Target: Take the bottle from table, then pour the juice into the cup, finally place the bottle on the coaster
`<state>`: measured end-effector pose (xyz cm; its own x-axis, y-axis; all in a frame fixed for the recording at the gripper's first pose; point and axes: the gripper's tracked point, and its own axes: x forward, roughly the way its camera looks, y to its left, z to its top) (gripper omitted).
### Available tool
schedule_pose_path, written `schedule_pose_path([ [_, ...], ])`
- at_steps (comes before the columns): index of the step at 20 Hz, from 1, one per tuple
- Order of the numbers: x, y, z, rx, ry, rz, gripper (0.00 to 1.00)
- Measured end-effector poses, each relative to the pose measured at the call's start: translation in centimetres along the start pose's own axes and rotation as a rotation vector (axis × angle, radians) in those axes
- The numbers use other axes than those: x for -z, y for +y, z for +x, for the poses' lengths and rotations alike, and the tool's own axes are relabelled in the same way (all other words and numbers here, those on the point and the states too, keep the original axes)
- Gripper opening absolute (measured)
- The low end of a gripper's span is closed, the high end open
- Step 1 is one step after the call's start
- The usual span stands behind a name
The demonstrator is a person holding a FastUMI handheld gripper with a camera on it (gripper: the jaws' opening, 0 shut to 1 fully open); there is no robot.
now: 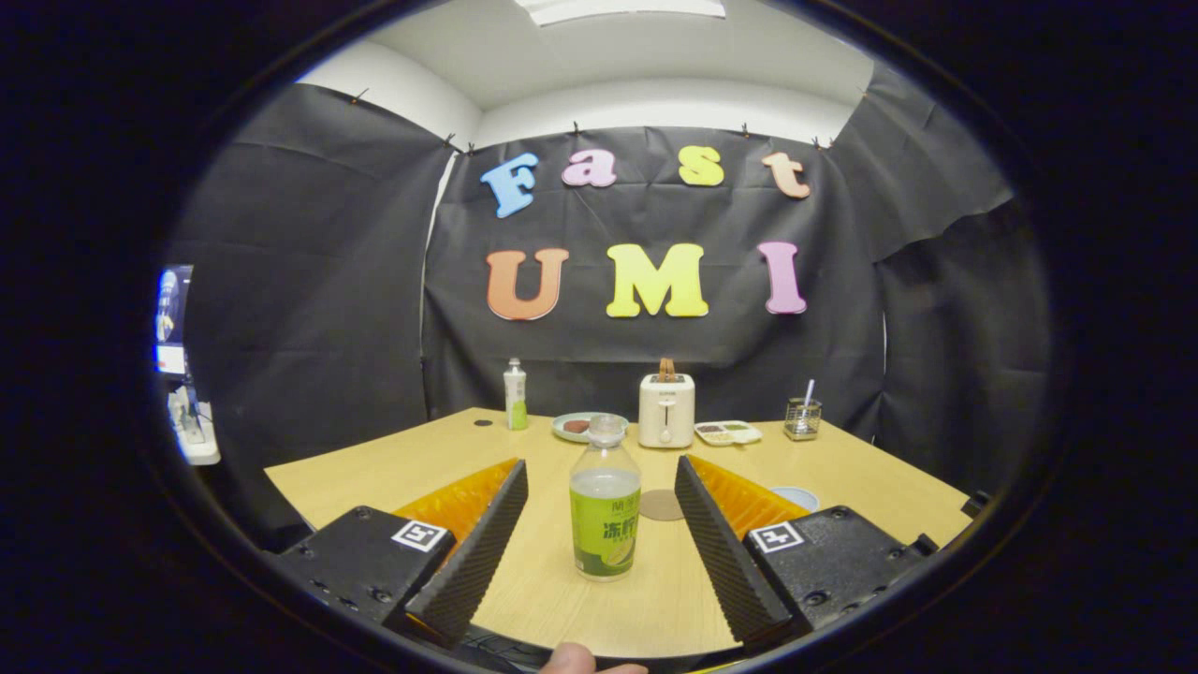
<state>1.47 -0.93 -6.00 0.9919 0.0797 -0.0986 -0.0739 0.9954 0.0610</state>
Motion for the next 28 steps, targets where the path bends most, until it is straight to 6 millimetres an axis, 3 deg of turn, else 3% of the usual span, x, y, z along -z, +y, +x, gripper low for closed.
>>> schedule_pose_path([
  [16,7.2,-0.3,7.0,0.038,0.162,-0.013,1.00],
  [28,7.8,-0.5,9.9,0.052,0.249,-0.029,1.00],
])
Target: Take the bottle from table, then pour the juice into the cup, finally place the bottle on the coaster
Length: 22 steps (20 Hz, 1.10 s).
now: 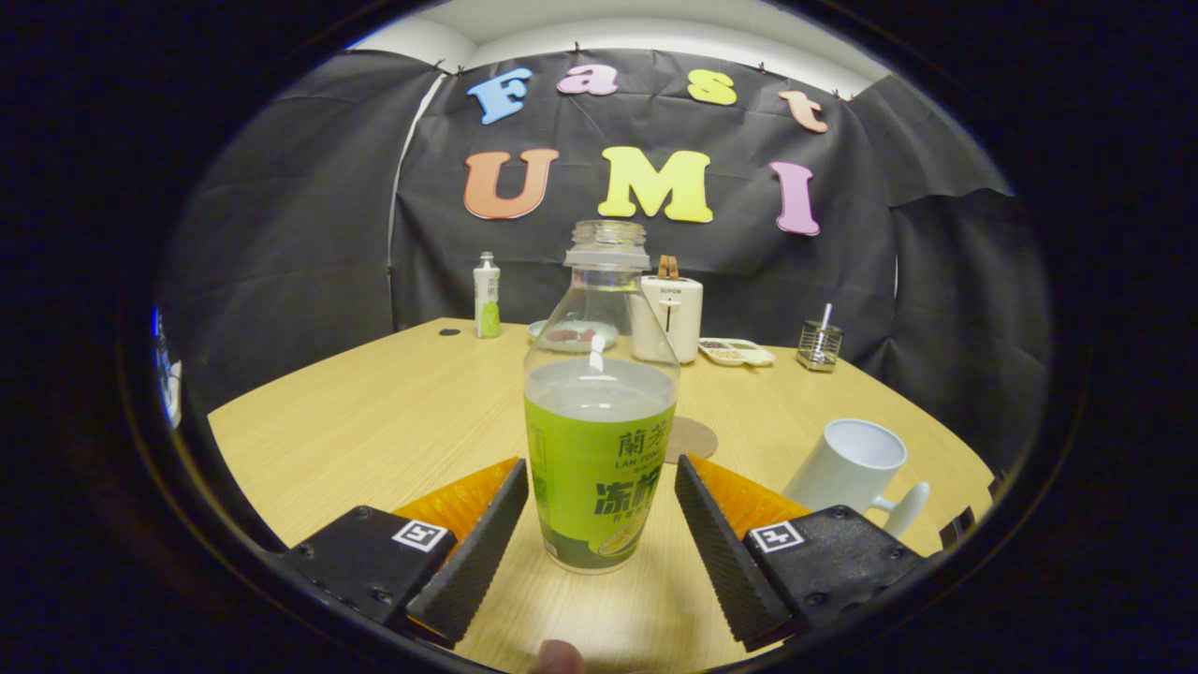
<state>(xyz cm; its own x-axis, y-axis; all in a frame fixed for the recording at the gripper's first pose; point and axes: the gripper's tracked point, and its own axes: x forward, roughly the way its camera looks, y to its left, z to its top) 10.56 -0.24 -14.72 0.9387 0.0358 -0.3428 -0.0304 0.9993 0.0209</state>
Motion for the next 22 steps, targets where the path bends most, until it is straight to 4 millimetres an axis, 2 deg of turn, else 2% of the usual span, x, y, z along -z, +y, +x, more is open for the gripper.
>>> schedule_pose_path([
  [5,-0.2,-0.2,0.2,0.003,0.010,0.016,0.88],
  [10,-0.3,0.1,-0.2,-0.007,0.047,0.075,0.82],
  [17,-4.9,-0.5,-1.9,-0.084,0.011,0.351,0.80],
  [22,-6.3,-0.8,-1.8,-0.155,0.009,0.586,0.79],
])
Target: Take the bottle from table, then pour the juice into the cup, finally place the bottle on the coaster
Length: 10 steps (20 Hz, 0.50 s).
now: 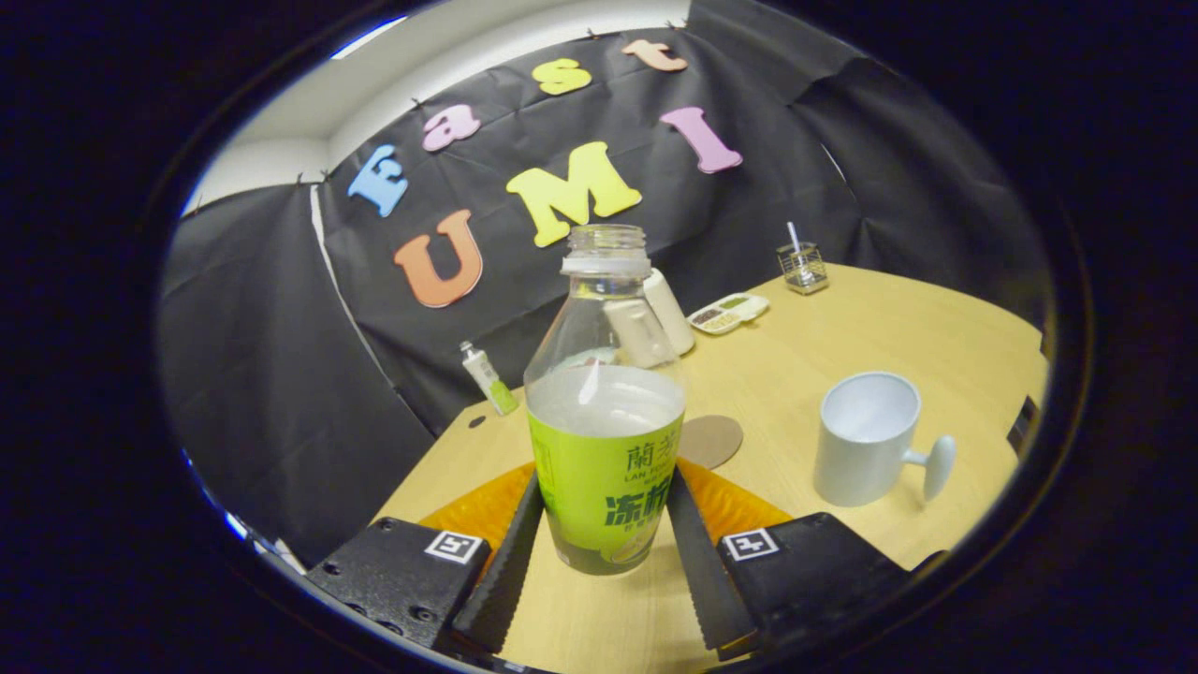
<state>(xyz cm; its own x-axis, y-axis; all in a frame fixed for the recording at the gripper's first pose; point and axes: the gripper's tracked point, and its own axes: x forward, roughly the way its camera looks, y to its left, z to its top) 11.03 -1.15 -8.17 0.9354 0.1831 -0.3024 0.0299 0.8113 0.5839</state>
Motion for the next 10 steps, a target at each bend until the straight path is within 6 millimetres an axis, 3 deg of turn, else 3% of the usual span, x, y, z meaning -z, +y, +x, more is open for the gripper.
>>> schedule_pose_path([
  [6,-1.5,2.1,1.0,-0.165,0.000,0.377,0.78],
  [10,-2.7,2.7,0.5,-0.241,-0.027,0.591,0.78],
])
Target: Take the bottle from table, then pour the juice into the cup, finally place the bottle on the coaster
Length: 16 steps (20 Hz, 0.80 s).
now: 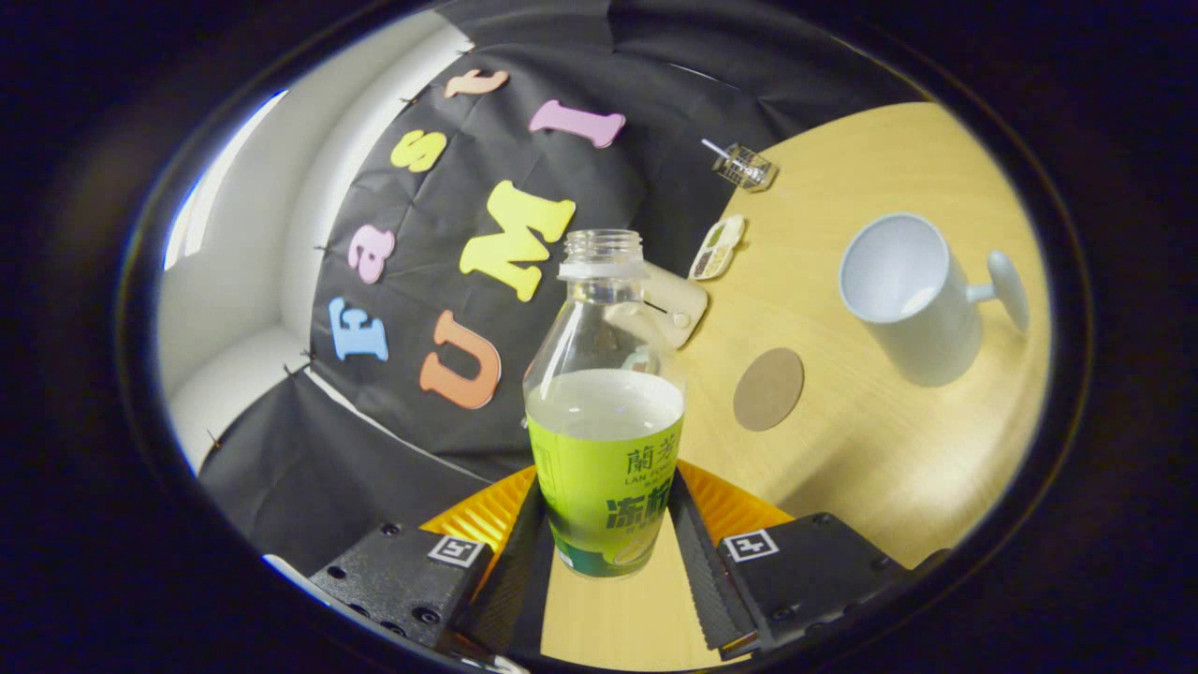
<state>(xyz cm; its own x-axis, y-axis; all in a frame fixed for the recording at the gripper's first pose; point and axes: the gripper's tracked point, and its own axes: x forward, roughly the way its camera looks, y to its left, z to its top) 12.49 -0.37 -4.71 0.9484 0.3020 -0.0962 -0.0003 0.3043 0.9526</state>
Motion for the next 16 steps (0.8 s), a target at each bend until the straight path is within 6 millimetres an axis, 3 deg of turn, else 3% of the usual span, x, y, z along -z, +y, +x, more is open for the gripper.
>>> schedule_pose_path([
  [5,-0.3,0.4,0.0,-0.039,-0.006,0.091,0.78],
  [16,-3.2,2.0,0.6,-0.158,-0.090,0.387,0.77],
])
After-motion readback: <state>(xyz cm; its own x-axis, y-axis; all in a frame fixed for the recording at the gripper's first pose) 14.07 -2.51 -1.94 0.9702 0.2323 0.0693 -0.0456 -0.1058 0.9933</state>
